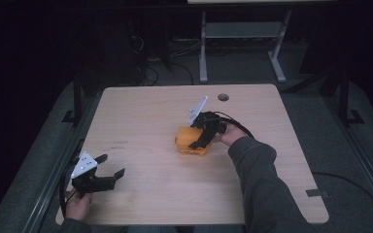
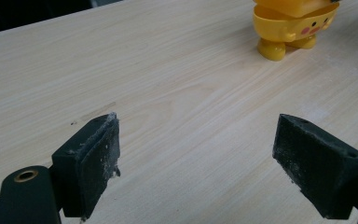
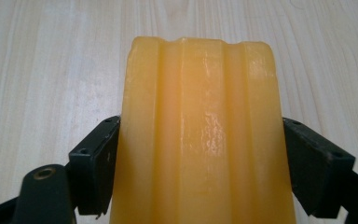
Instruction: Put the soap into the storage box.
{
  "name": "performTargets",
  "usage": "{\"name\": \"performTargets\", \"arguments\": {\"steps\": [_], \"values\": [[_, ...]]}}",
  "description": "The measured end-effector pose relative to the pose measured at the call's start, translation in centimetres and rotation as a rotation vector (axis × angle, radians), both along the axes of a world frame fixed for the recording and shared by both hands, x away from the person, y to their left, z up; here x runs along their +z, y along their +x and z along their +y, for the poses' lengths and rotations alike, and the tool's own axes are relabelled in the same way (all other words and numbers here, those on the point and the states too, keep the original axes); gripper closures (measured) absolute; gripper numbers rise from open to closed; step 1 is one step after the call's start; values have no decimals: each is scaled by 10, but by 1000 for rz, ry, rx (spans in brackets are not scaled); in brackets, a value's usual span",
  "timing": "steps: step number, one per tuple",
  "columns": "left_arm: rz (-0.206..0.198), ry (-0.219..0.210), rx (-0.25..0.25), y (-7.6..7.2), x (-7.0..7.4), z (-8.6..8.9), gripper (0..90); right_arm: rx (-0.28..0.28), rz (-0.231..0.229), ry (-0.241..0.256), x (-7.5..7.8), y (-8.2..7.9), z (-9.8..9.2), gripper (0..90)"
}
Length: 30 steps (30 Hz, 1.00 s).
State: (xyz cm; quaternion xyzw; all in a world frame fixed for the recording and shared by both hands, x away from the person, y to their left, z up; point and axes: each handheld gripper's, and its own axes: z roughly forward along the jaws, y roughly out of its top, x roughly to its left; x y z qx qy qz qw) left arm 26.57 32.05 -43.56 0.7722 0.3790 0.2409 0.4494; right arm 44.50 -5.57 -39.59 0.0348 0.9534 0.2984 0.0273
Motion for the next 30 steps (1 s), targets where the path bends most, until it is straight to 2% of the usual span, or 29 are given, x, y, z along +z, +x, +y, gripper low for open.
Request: {"name": "performTargets", "arguments": {"steps": [7, 15, 20, 25, 30], "values": [[-2, 2, 0, 0, 0, 0, 142, 1, 6, 0, -4, 1, 0, 202], [-3, 2, -2, 0, 0, 0, 142, -26, 25, -8, -3, 1, 1, 186], [-2, 2, -2, 0, 0, 0, 142, -38, 32, 3, 0, 0, 0, 157], [-4, 3, -4, 0, 0, -1, 142, -56, 29, -18, 2, -1, -2, 146], [-3, 4, -6, 0, 0, -1, 142, -65, 27, -4, 6, -2, -4, 146]]}}
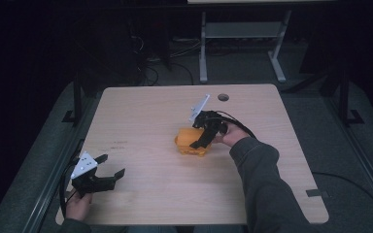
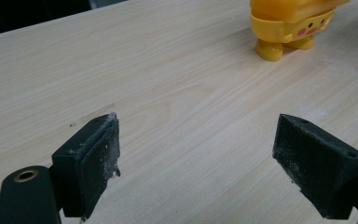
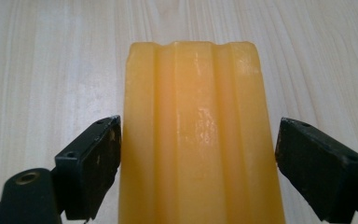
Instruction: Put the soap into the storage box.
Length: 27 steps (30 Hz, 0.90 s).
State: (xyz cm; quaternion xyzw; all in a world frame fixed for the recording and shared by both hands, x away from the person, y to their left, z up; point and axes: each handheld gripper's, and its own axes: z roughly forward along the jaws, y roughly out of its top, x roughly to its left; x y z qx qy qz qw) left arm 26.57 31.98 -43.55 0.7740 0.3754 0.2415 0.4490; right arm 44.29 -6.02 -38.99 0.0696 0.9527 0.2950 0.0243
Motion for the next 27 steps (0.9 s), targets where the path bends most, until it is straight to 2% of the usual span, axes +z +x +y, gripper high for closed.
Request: {"name": "performTargets", "arguments": {"steps": [10, 27], "values": [[-2, 4, -2, 0, 0, 0, 142, -13, -21, -6, 8, -4, -8, 145], [1, 6, -1, 0, 0, -2, 142, -44, -16, 2, 19, -11, -24, 146]]}}
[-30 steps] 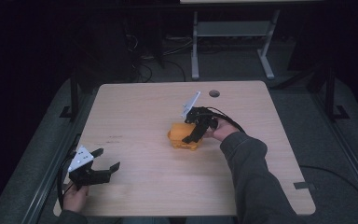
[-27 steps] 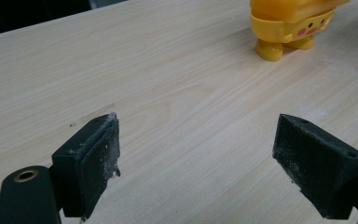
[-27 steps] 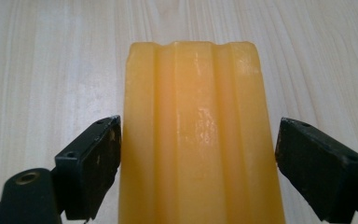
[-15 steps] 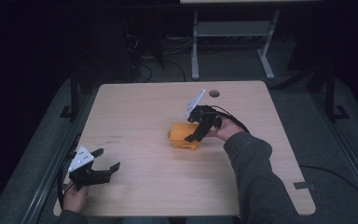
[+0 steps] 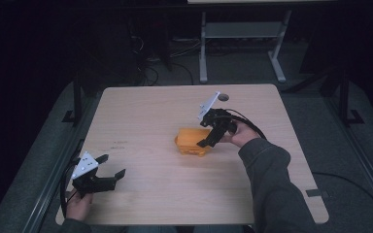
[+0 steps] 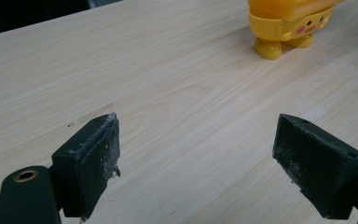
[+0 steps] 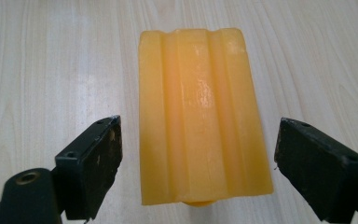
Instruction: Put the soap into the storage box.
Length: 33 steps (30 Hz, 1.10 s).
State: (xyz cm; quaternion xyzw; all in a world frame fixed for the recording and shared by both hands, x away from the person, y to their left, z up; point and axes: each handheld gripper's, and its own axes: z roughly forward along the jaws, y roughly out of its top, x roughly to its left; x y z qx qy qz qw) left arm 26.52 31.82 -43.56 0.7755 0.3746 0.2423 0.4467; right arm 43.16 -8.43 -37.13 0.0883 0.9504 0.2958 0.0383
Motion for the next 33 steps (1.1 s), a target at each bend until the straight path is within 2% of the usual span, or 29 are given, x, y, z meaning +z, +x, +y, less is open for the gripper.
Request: {"name": "performTargets", "arguments": {"steps": [14, 27, 33], "values": [[0, 4, -4, 0, 0, -1, 142, -33, 4, 21, -1, -7, -16, 148], [3, 7, -7, 1, -1, -2, 142, -45, 13, 5, 3, -12, -27, 148], [5, 6, -8, 1, -1, -3, 142, -61, 10, 15, 2, -15, -35, 151]]}}
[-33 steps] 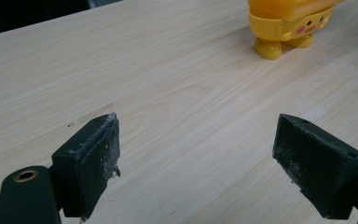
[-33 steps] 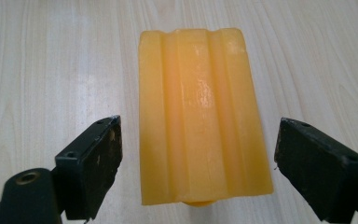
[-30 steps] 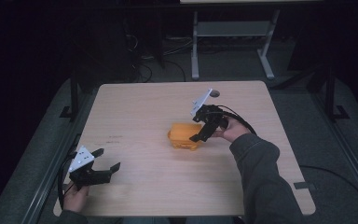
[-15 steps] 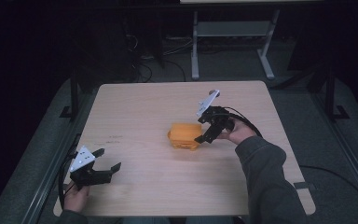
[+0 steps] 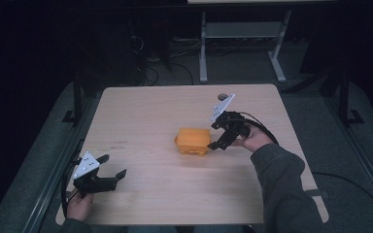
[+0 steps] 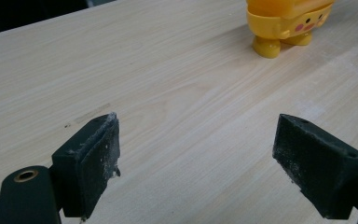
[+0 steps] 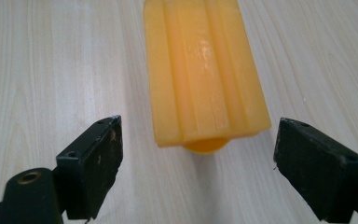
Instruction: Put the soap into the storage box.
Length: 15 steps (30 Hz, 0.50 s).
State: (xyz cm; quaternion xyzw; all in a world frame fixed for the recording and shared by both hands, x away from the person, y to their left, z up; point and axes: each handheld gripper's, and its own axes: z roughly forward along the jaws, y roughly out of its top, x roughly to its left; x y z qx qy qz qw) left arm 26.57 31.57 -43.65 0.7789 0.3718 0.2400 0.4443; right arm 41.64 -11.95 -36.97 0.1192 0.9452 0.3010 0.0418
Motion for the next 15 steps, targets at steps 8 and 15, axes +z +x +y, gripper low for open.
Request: {"name": "performTargets", "arguments": {"steps": [8, 15], "values": [[0, 3, -2, 0, -1, 0, 142, -15, 15, -3, -4, -3, -12, 151], [1, 4, -1, 0, 0, 0, 142, -32, 15, 3, -8, -7, -19, 151]]}}
